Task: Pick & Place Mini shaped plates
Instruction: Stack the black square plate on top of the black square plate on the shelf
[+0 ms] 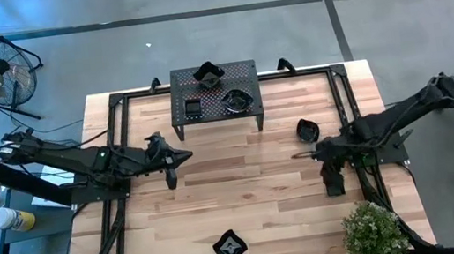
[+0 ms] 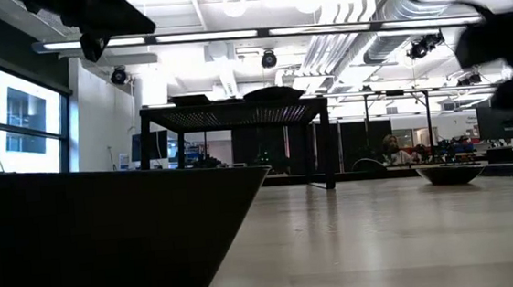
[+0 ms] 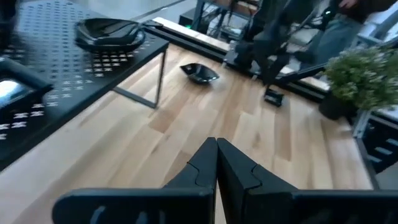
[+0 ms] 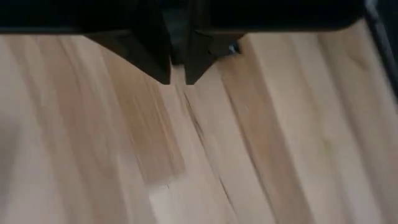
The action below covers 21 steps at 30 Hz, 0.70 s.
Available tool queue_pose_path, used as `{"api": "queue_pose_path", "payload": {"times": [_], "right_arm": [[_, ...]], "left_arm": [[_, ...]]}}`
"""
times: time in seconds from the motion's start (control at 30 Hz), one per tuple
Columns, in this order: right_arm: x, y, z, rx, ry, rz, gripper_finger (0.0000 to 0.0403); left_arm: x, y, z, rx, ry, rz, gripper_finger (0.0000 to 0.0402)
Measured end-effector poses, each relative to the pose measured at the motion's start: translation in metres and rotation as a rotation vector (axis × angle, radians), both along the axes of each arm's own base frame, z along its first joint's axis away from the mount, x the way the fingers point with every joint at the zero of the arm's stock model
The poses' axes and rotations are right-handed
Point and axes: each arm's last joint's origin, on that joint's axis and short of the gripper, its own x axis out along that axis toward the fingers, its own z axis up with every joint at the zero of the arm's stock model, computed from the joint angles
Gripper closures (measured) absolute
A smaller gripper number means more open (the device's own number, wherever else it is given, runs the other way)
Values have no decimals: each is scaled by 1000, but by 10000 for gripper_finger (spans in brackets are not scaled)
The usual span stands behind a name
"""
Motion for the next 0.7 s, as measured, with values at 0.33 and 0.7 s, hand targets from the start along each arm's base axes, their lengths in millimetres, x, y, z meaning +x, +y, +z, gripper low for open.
{"api": "queue_pose_path", "payload": {"times": [0.33,0.7], "right_arm": [[-15,0,-37,-5,67,61,270],[-23,4,-54,32,92,42,310]], "left_arm": [[10,-3,-5,-57,-6,-2,401],[9,-3,-5,-54,0,-1,401]]}}
